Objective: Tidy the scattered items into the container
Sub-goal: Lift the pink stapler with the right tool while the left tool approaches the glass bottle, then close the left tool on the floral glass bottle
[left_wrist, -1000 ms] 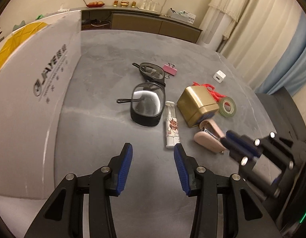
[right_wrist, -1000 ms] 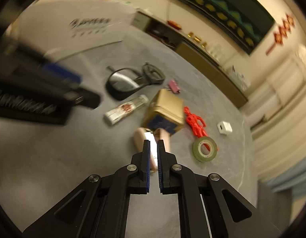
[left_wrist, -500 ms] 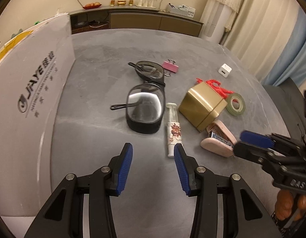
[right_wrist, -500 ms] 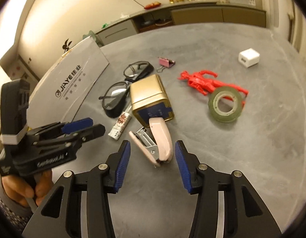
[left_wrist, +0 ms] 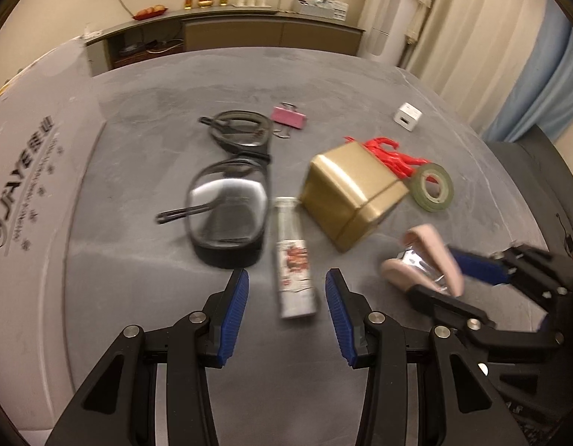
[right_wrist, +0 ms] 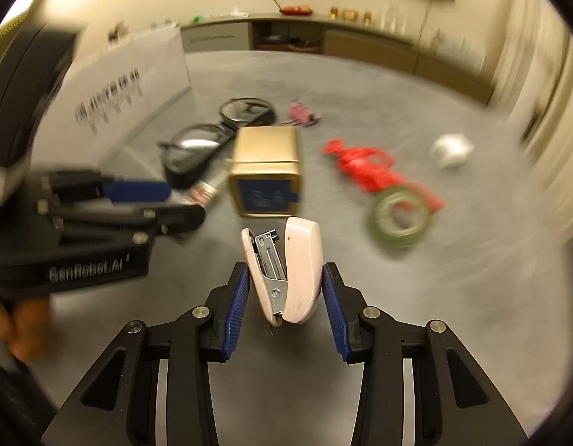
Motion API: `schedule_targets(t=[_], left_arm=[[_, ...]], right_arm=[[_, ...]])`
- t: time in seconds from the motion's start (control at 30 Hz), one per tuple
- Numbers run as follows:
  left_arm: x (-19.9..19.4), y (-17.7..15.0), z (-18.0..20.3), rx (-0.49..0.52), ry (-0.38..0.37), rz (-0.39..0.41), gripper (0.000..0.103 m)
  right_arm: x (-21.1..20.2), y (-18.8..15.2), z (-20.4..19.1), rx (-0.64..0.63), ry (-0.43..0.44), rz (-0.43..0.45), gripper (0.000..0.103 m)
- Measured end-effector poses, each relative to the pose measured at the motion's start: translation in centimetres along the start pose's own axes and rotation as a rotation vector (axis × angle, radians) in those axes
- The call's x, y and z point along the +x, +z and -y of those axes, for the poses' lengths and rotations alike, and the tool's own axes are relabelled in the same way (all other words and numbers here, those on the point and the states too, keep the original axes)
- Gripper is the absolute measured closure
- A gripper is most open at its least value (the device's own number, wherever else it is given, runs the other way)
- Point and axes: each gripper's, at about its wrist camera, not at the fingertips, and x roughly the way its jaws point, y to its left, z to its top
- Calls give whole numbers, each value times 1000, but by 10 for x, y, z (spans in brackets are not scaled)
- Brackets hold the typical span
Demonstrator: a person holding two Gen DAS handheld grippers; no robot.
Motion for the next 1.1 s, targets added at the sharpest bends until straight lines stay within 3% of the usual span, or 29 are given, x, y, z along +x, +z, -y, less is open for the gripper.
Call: schedule_targets(t=[0.1,0.13,0.23,0.37,0.5,0.6,0.67,0.77,0.93,1.03,1.1], left_arm=[[7,0,14,55,50,13,59],[9,1,17,78,77,17,65],[8,1,16,86,91,20,82],[5,-2,10,82,97,9,83],[0,-10,10,71,98,-11,82],[-4,-14,12,67,104,-5,82],[-4,-12,11,58,102,2,82],[-1,-8,14,62,112,17,75],[3,-9,16,95,110,31,73],[2,-8,14,94,97,24,82],[1,-9,12,91,89,23,83]], right_arm=[[-5,-8,-26,-249,-210,28,61],[-5,-14,-38,-339,-259,33,61],[-4,-31,-65,-496,-308,50,60],[-9,-31,-71,-456,-192,28,58],[-18,-18,-33,-223,3,-23,49],[-15,-12,5,4,190,-64,49],[-9,-10,17,90,275,-83,49],[-1,-7,21,123,325,-93,49],[7,-11,6,103,307,-81,49],[6,-12,2,107,315,-71,50],[1,-11,7,110,325,-72,75]])
